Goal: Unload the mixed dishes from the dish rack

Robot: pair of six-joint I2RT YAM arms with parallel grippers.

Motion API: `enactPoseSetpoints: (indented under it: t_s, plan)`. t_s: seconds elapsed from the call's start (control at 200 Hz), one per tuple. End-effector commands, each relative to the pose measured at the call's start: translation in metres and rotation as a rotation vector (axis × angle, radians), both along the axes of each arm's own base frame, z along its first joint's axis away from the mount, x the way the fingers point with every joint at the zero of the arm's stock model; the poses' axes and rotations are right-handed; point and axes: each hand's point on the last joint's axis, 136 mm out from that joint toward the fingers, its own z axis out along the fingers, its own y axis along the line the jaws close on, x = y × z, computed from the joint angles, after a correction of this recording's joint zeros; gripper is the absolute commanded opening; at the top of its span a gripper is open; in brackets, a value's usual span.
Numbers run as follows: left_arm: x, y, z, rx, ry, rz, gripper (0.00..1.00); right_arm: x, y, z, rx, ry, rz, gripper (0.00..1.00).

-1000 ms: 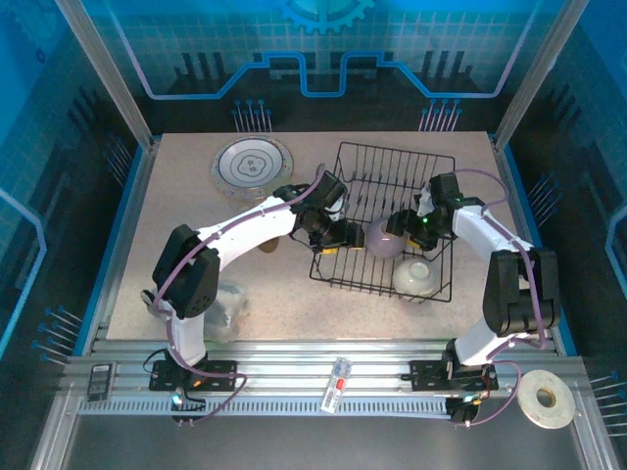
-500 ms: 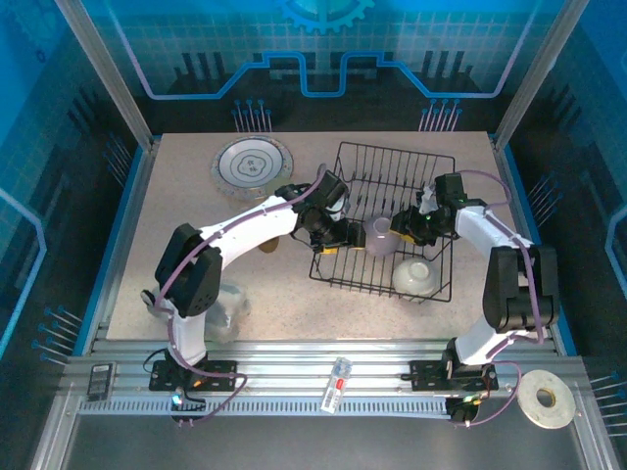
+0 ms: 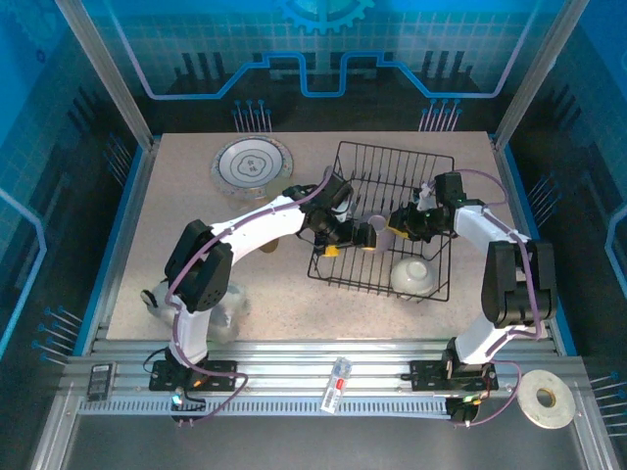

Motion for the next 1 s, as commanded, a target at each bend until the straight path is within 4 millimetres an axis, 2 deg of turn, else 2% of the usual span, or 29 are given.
enactPoseSetpoints:
  t_s: [0.0,0.375,0.996]
  plan:
    - [0.001,0.008,-0.018,0.018,0.069,0.036,0.99,-0.043,-0.025,-0.066,-0.133,0.254,-0.072,0.24]
    - [0.007,0.014,-0.023,-0.003,0.085,0.074,0.99,-0.050,-0.029,-0.066,-0.154,0.265,-0.087,0.21]
    - [0.000,0.018,-0.027,-0.016,0.101,0.102,0.99,-0.058,-0.029,-0.066,-0.153,0.273,-0.090,0.17]
